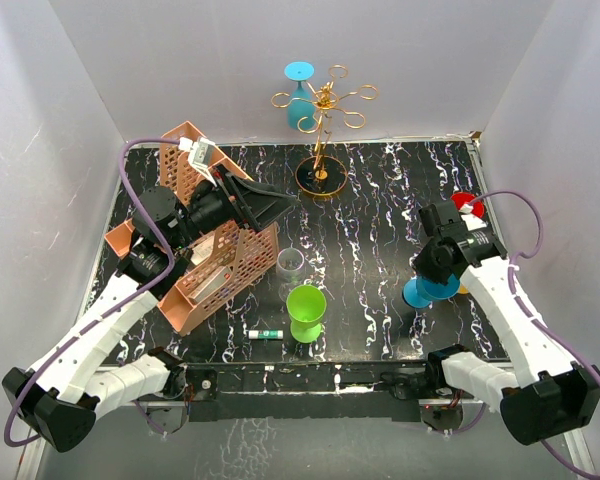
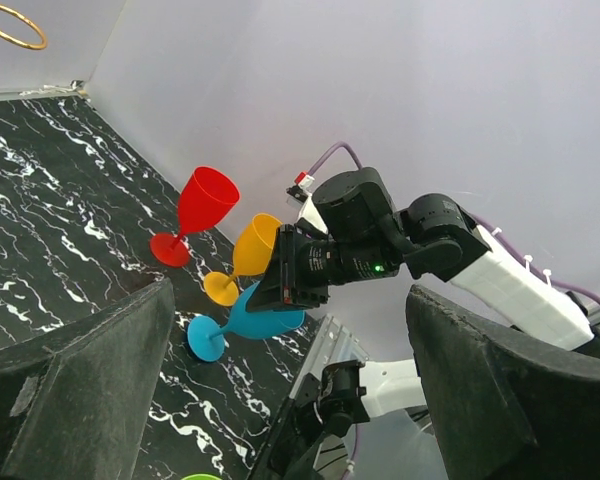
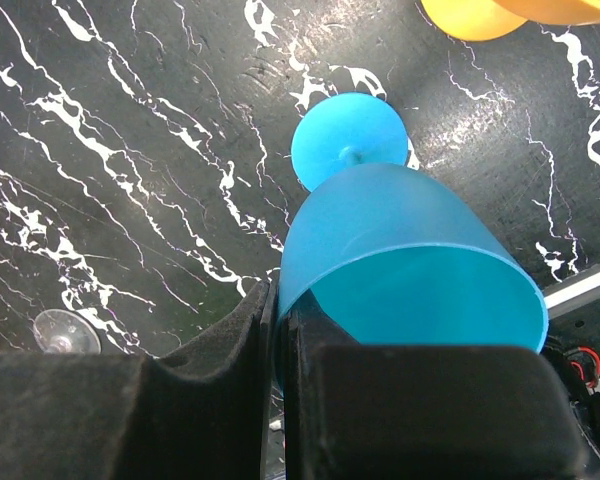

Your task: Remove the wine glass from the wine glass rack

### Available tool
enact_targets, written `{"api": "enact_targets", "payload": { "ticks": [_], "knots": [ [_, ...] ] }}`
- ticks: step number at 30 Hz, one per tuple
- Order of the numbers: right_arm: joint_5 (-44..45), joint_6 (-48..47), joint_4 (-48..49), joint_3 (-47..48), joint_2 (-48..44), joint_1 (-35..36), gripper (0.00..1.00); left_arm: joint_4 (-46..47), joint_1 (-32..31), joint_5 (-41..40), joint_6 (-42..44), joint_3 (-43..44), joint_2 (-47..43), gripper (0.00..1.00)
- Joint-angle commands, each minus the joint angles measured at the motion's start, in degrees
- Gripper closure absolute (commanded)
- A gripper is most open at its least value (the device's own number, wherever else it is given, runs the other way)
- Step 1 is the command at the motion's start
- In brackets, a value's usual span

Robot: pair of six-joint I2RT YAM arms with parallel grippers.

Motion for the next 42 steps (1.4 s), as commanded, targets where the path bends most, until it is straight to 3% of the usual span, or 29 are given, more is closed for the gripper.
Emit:
{"api": "enact_targets", "payload": {
  "ticks": [1, 9, 14, 20, 25, 30, 33, 38, 42],
  "knots": [
    [2.37, 1.4, 0.14, 3.17, 1.54, -0.55, 0.92, -0.54, 0.26, -0.21, 2.36, 3.01, -1.93, 0.03],
    [3.6, -0.62, -1.02, 7.67, 5.89, -1.1, 0.67, -2.76, 0.27, -0.46, 4.8, 3.69, -2.3, 0.03],
    [5.41, -2.97, -2.08, 12.54, 6.07, -1.19, 0.43, -3.27, 0.26, -0.73, 5.51, 4.02, -2.09, 0.03],
    [2.18, -6.83, -0.56, 15.78, 3.25, -1.21, 0.03, -3.06, 0.27, -1.03, 5.28, 4.18, -1.33, 0.03],
    [3.77, -11.58, 2.6, 15.14, -3.77, -1.23, 0.02, -3.02, 0.29, -2.3, 3.33, 4.55, -0.1, 0.03],
    [-4.56, -17.49, 14.22, 10.27, -16.27, -1.25, 0.02, -7.81, 0.28, -6.23, 1.75, 8.02, 3.13, 0.03],
    [-8.88, -17.28, 16.91, 9.51, -19.1, -0.96, 0.02, -14.82, 0.32, -7.29, 6.62, 13.81, 6.92, 0.03],
    [-12.19, -17.78, 16.92, 9.18, -20.8, 2.26, 0.01, -33.04, 0.33, -19.82, 14.4, 30.17, 16.58, 0.03],
    [-11.66, -19.54, 17.01, 9.31, -21.79, 4.1, 0.02, -36.62, 1.43, -26.15, 16.44, 36.8, 23.23, 0.03]
  ]
}}
